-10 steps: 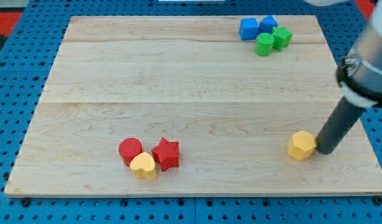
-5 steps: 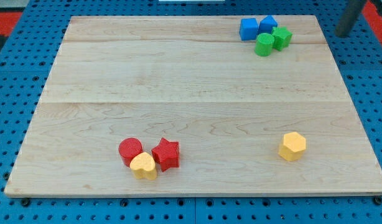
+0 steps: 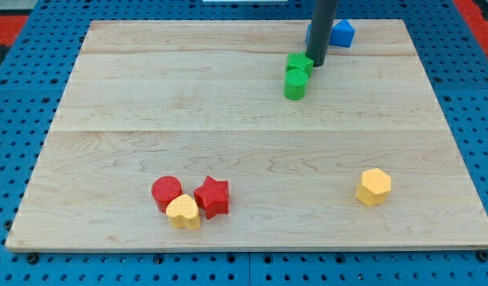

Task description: Separate the green blocks from the blue blocks

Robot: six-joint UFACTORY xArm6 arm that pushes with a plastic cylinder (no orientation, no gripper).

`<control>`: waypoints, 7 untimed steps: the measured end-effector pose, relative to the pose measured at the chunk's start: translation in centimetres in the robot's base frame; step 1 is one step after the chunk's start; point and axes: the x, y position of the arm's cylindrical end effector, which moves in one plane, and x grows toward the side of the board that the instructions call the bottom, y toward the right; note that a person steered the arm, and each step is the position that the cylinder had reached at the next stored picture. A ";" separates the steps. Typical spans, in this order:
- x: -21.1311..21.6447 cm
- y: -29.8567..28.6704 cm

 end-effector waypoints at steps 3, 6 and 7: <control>-2.0 -4.2; 0.7 -4.3; 1.0 -4.3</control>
